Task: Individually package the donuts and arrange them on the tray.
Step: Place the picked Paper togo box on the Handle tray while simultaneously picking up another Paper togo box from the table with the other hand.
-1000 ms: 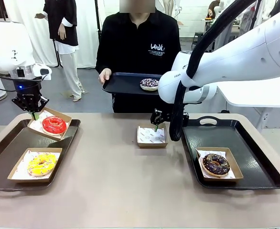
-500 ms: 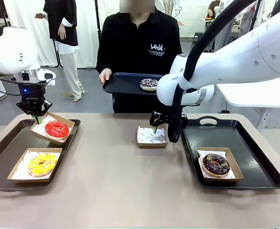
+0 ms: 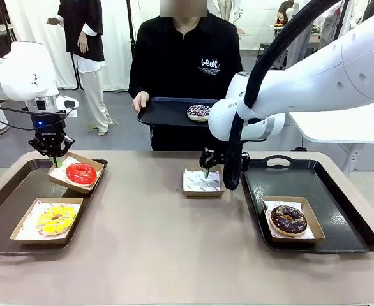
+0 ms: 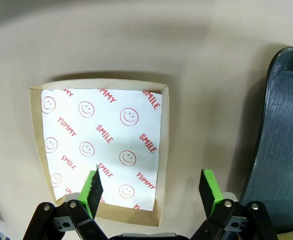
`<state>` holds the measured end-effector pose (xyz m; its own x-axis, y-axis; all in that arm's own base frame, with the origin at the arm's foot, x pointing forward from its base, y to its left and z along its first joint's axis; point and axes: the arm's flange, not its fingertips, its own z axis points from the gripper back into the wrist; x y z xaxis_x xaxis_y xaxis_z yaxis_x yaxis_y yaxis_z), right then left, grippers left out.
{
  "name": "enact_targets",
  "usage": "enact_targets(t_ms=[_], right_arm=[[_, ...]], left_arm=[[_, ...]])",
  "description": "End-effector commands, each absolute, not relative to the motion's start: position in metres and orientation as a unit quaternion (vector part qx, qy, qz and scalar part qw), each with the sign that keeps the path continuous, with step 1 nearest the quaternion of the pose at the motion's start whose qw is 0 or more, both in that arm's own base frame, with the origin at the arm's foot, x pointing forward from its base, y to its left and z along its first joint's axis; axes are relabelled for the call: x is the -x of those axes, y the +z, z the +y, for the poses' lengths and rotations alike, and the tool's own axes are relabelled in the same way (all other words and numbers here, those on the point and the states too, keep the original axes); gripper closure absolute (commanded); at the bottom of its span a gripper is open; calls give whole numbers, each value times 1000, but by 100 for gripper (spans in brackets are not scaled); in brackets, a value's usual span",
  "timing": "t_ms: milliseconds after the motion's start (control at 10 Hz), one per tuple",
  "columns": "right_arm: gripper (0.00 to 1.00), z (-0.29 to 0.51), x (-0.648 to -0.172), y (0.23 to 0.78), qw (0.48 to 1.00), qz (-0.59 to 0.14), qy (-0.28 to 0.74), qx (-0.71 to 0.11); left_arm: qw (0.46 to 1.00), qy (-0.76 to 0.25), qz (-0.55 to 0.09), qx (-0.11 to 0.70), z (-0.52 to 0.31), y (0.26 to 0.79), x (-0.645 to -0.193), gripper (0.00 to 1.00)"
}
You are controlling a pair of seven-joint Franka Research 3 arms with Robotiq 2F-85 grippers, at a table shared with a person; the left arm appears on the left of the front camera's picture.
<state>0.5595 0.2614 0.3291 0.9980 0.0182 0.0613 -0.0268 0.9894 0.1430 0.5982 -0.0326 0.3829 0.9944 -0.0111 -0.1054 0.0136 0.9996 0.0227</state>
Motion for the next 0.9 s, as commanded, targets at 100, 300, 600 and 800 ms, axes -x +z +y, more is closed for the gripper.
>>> enact_targets(t_ms=[100,300,600,800], right_arm=[[0,268,-563,327,998,-32,1,-56],[0,268,-562,326,998,-31,3,-55],[0,269,-561,325,998,-30,4,-54],[0,269,-560,326,998,-30,5,-54]], left_arm=[[998,4,57,-15,-37,384,-603,99],[998,7,48,-37,-38,380,-602,99],[999,-6,24,-43,-42,376,-598,99],[999,-10,19,-42,-43,374,-598,99]])
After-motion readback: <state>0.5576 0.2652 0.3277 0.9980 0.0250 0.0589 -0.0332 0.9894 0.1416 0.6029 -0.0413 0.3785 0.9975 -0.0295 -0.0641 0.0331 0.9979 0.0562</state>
